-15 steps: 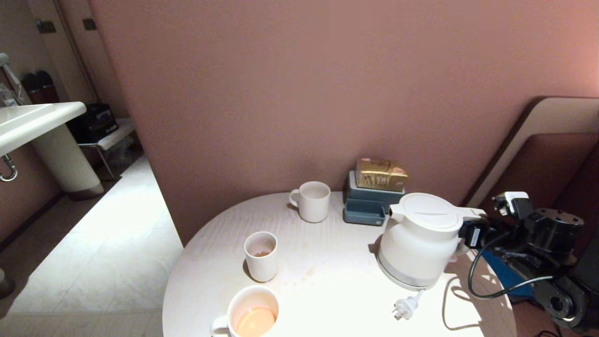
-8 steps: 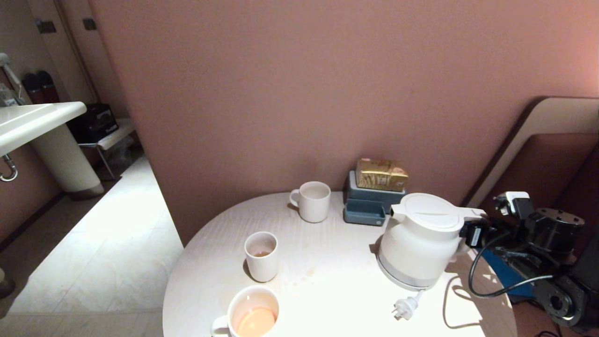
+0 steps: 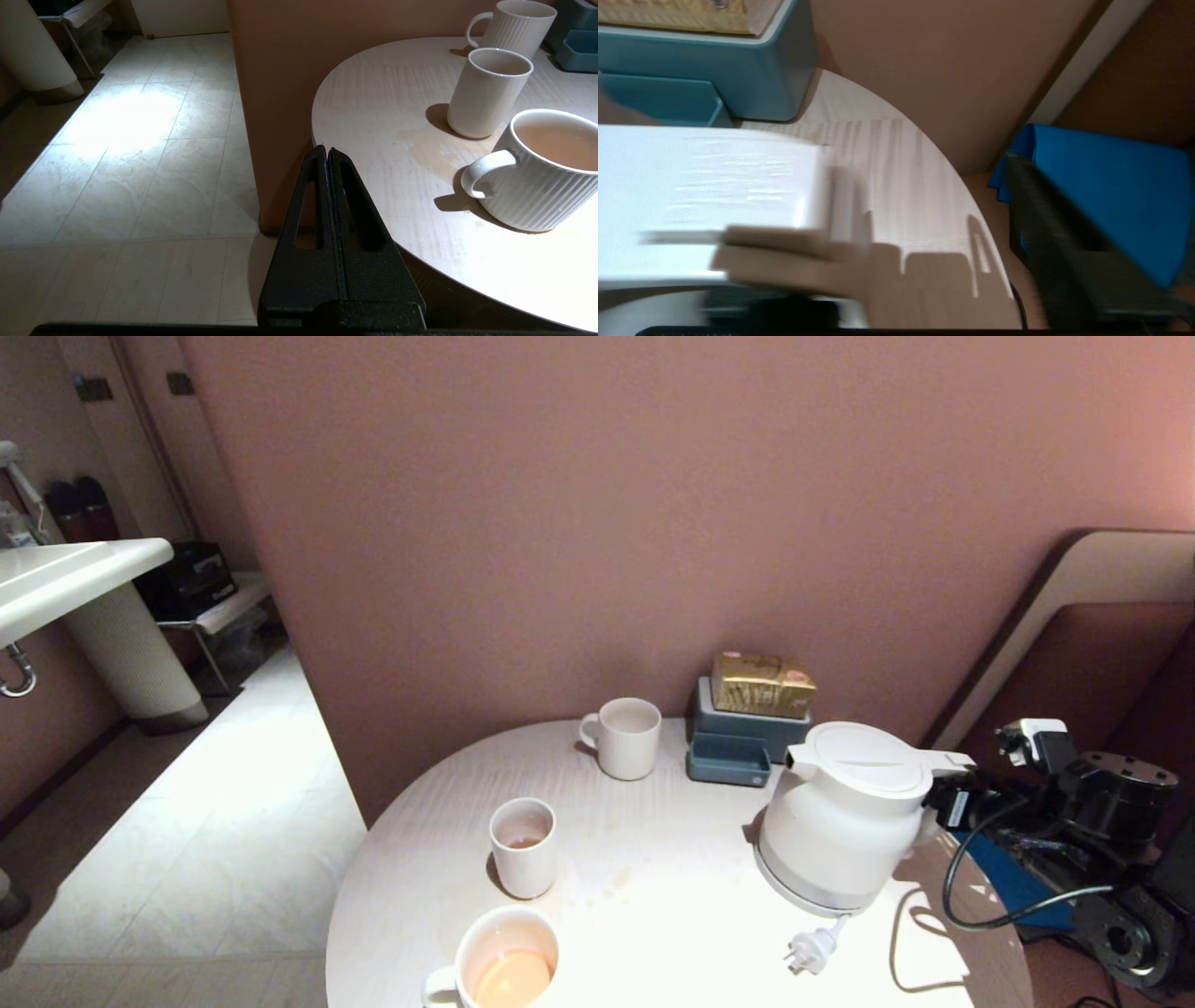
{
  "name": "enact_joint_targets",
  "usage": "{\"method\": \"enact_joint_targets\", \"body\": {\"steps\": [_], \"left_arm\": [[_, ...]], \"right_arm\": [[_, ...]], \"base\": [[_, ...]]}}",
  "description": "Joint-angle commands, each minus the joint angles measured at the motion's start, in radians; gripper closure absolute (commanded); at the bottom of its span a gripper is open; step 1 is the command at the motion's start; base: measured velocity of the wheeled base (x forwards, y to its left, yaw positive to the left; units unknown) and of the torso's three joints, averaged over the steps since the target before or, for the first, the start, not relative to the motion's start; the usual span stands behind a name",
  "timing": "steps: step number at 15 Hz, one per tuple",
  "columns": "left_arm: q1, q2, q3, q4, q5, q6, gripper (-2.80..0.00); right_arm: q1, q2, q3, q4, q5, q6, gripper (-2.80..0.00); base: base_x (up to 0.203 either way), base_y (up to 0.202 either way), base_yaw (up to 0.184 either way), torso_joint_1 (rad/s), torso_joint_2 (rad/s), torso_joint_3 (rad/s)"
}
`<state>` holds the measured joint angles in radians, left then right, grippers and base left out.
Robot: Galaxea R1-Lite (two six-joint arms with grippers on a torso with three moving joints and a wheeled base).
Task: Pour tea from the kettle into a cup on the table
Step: Pick up the kettle
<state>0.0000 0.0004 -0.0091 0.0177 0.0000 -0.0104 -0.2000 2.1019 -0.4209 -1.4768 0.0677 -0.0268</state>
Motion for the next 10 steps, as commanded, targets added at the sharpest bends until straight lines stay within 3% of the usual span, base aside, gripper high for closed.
{"method": "enact_joint_targets", "body": {"steps": [1,10], "left_arm": [[0.000,0.001,0.000,0.001,0.000,0.000,0.00],[0.000,0.000,0.000,0.000,0.000,0.000,0.00]], "right_arm": [[-0.001,0.001,0.001,-0.010,-0.002,-0.001,0.00],[0.049,0.009,-0.012,-0.009,0.004,-0.006,0.00]], "base": [[0.000,0.000,0.000,0.000,0.00,0.000],[0.000,0.000,0.000,0.000,0.00,0.000]]}}
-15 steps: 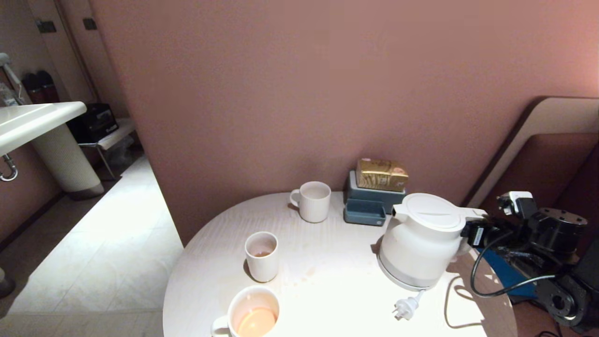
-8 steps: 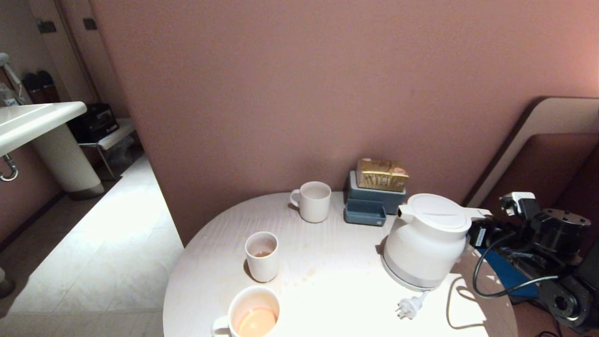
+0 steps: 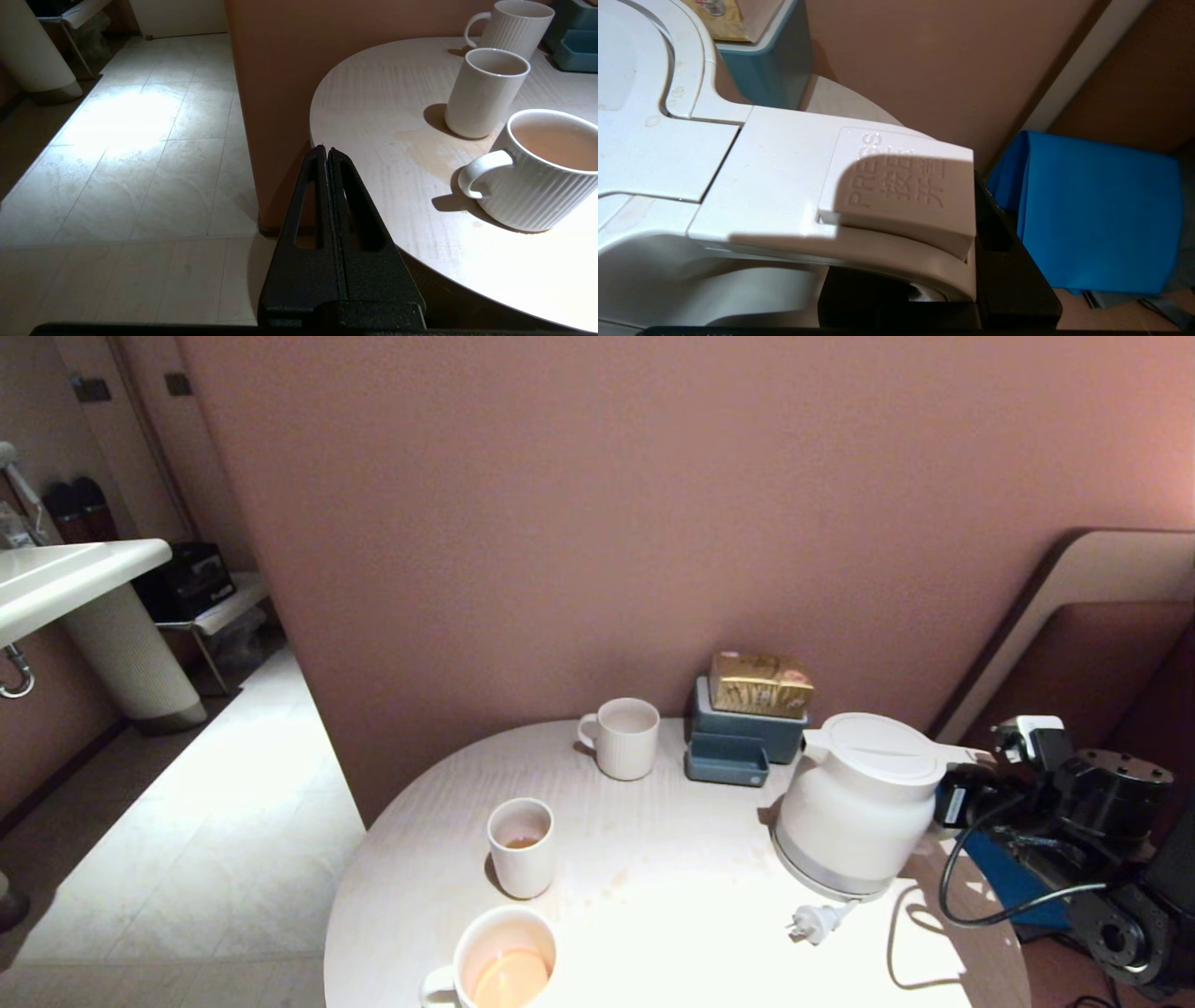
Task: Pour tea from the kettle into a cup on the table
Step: Pick up the kettle
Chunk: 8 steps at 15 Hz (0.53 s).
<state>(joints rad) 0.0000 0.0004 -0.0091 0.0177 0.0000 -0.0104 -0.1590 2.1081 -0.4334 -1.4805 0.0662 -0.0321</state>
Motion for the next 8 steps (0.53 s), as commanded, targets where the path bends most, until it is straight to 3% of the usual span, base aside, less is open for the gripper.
{"method": "enact_joint_targets", "body": {"steps": [1,8], "left_arm": [[0.000,0.001,0.000,0.001,0.000,0.000,0.00],[0.000,0.000,0.000,0.000,0.000,0.000,0.00]], "right_arm": [[0.014,0.002,0.001,-0.006,0.006,-0.001,0.00],[0.093,0.002,-0.022,-0.003,0.013,0.002,0.00]], "base": [[0.000,0.000,0.000,0.000,0.00,0.000],[0.000,0.000,0.000,0.000,0.00,0.000]]}}
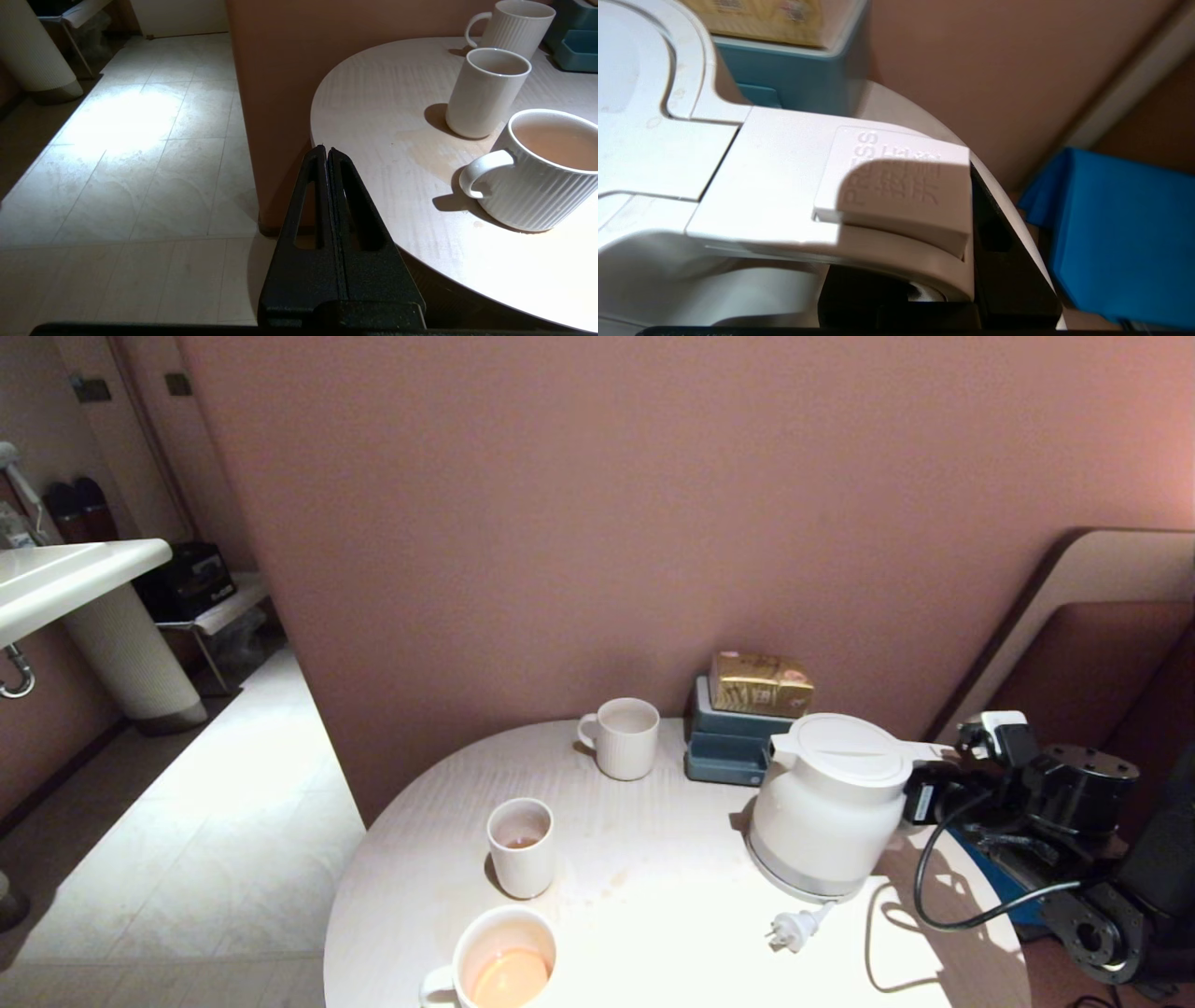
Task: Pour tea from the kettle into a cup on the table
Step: Pick up the kettle
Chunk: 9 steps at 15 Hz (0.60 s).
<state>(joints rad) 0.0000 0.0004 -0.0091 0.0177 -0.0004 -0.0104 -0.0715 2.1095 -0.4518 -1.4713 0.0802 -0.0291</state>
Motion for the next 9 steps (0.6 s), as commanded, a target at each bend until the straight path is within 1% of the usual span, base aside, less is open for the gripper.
{"method": "enact_joint_targets", "body": {"steps": [1,2,4,5,9], "left_arm": [[0.000,0.001,0.000,0.000,0.000,0.000,0.00],[0.000,0.001,0.000,0.000,0.000,0.000,0.00],[0.000,0.001,0.000,-0.001,0.000,0.000,0.00],[0.000,0.001,0.000,0.001,0.000,0.000,0.00],[0.000,0.001,0.000,-0.001,0.000,0.000,0.00]], "right_arm": [[0.004,-0.016,-0.011,0.000,-0.002,0.001,0.00],[-0.002,-0.035,-0.017,0.037,-0.002,0.003,0.00],[-0.020,-0.065,-0.044,0.103,-0.002,0.065,0.00],[-0.028,-0.077,-0.053,0.118,-0.002,0.078,0.00],[-0.025,-0.119,-0.078,0.151,-0.002,0.080,0.00]], "base": [[0.000,0.000,0.000,0.000,0.00,0.000],[0.000,0.000,0.000,0.000,0.00,0.000],[0.000,0.000,0.000,0.000,0.00,0.000],[0.000,0.000,0.000,0.000,0.00,0.000],[0.000,0.000,0.000,0.000,0.00,0.000]]}}
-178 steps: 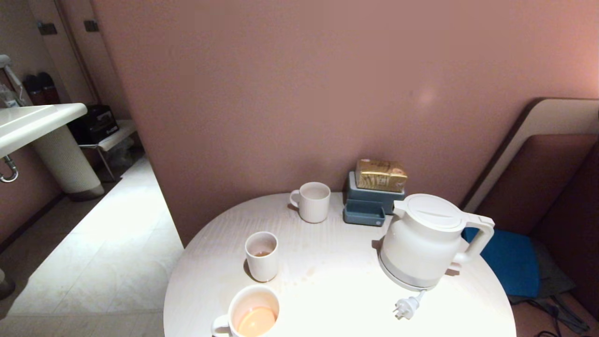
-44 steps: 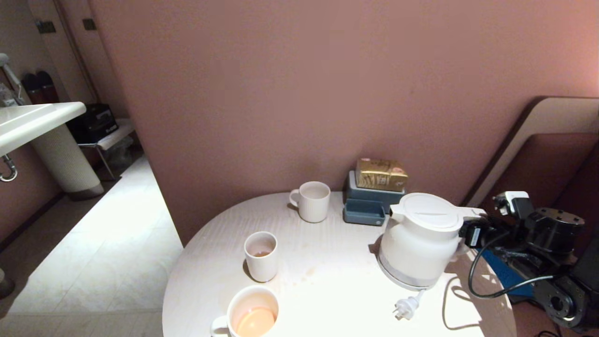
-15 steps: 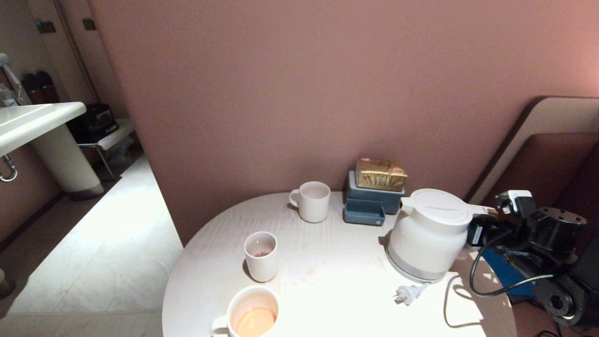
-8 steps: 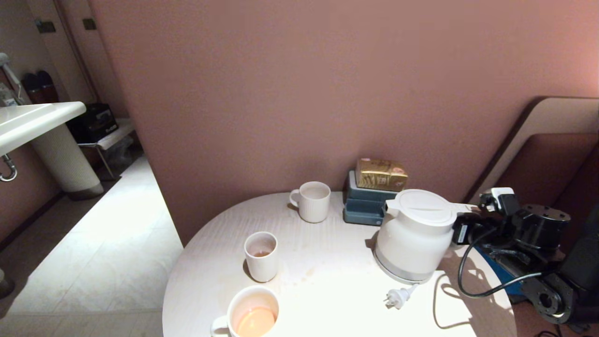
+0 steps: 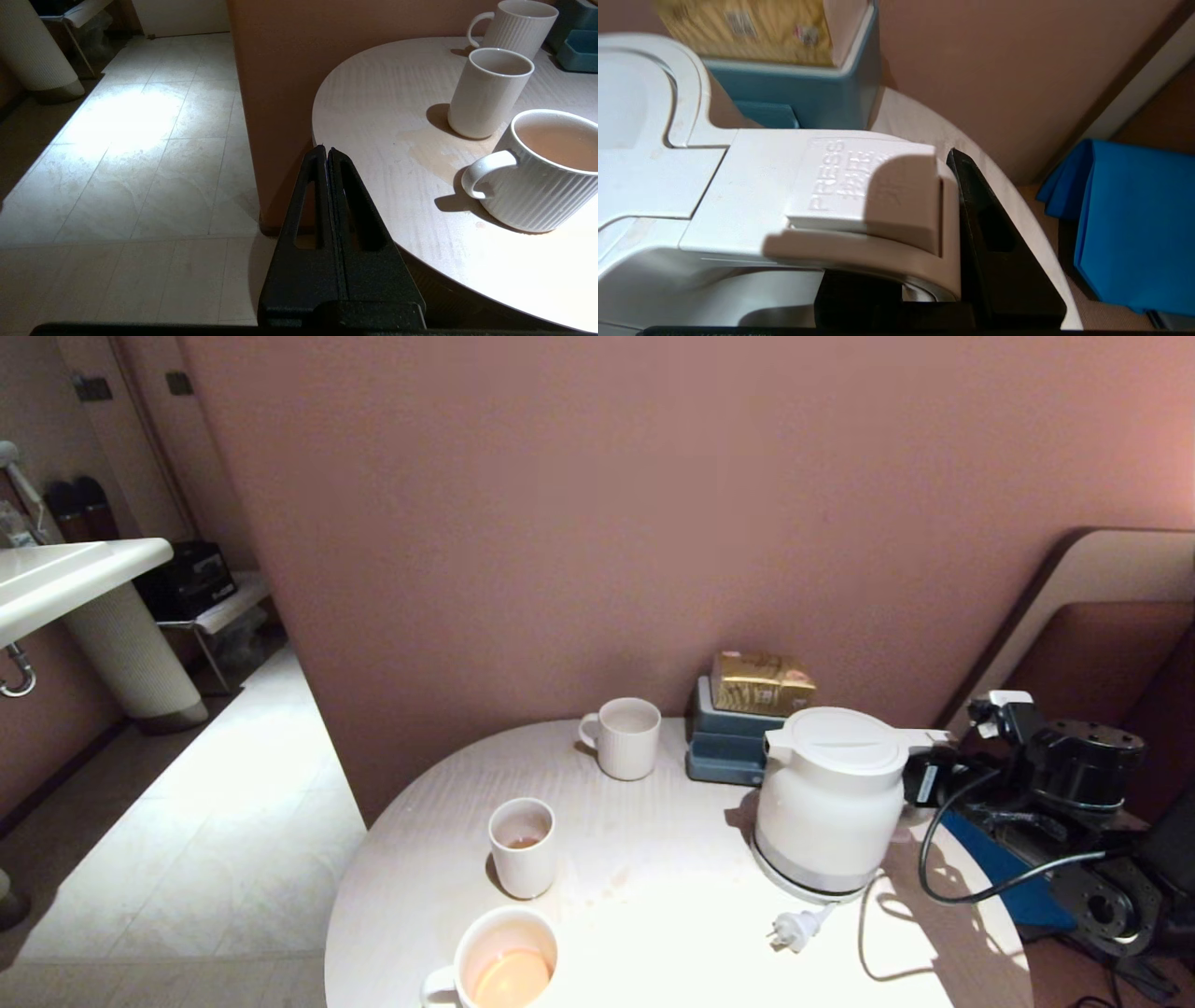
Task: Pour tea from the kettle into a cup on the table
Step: Pick up the kettle
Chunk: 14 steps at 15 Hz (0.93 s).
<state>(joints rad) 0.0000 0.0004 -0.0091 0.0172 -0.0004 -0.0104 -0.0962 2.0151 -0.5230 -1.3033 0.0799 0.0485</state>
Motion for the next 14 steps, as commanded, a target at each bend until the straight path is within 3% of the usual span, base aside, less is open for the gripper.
{"method": "enact_joint_targets", "body": {"steps": [1,8,11,14], "left_arm": [[0.000,0.001,0.000,0.000,0.000,0.000,0.00],[0.000,0.001,0.000,0.001,0.000,0.000,0.00],[0.000,0.001,0.000,0.001,0.000,0.000,0.00],[0.000,0.001,0.000,0.001,0.000,0.000,0.00]], "right_arm": [[0.000,-0.036,-0.016,-0.003,-0.003,0.003,0.00],[0.004,-0.081,-0.050,0.024,-0.017,0.016,0.00],[0.014,-0.161,-0.091,0.160,-0.019,0.016,0.00],[0.073,-0.252,-0.161,0.324,-0.025,0.015,0.00]], "base": [[0.000,0.000,0.000,0.000,0.00,0.000],[0.000,0.000,0.000,0.000,0.00,0.000],[0.000,0.000,0.000,0.000,0.00,0.000],[0.000,0.000,0.000,0.000,0.00,0.000]]}}
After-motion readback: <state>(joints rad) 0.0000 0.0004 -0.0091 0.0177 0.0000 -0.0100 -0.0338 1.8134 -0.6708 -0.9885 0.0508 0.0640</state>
